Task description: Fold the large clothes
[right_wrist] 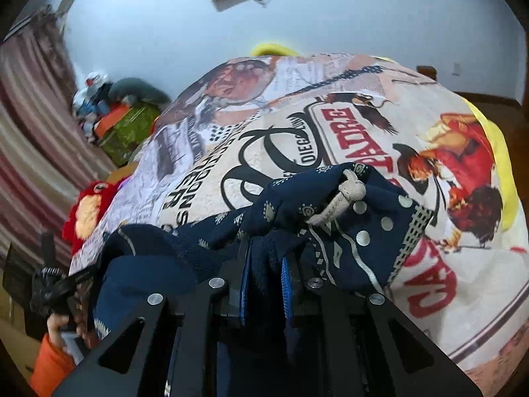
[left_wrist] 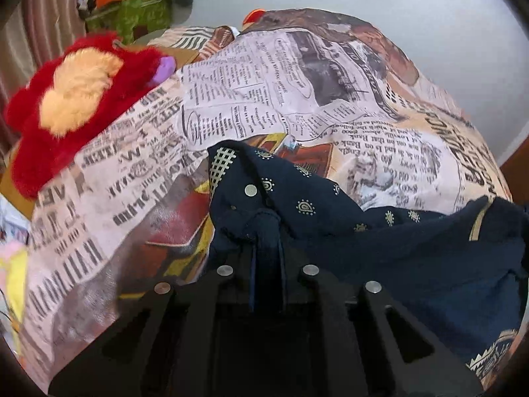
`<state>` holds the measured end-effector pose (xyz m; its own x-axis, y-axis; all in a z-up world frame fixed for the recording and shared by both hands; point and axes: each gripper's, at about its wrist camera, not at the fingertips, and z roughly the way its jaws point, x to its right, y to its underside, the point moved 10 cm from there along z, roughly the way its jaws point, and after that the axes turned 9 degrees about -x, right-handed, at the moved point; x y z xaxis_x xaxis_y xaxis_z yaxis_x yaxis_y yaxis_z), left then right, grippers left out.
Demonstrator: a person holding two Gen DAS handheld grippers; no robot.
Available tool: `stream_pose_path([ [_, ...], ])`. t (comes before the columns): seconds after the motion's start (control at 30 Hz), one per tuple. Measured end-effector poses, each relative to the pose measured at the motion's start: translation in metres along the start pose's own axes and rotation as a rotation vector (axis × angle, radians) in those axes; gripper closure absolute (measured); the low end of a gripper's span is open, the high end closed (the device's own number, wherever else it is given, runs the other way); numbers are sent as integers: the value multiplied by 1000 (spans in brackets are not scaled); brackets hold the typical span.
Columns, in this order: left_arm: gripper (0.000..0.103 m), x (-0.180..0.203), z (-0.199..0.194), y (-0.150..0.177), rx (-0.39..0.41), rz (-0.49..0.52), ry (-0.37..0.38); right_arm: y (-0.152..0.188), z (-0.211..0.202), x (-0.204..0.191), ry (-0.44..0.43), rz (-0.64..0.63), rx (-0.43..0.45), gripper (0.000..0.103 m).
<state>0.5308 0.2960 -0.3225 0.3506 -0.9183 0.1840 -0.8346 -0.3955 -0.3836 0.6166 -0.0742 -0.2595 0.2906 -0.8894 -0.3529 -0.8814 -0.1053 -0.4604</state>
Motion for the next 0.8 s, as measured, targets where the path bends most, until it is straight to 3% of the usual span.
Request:
stream_pose_path([
  [0.13,87,0,-19,-1,0,35,11,5,-16,3,-35,9,-57,91],
  [0.3,75,-4,-53,-5,19,21,30,12,-42,6,-54,48,-75,91],
  [0.37,51,-16,-68,-10,57,-3,-41,14,-50,6,-44,53,-75,91],
  [0.47,45,-38,-95,-16,140,-15,-161,12,-67,7,-36,68,-38,91],
  [0.67,45,-35,-109,6,76,46,-73,7,-88,10,-74,152,-15,91],
  [0.77,40,-13,-104,32,29,163,-49,-6,-115,18,31,147,104,91],
  [0.8,40,-4,-99,42,11,207,-52,-11,-128,19,27,144,142,91],
])
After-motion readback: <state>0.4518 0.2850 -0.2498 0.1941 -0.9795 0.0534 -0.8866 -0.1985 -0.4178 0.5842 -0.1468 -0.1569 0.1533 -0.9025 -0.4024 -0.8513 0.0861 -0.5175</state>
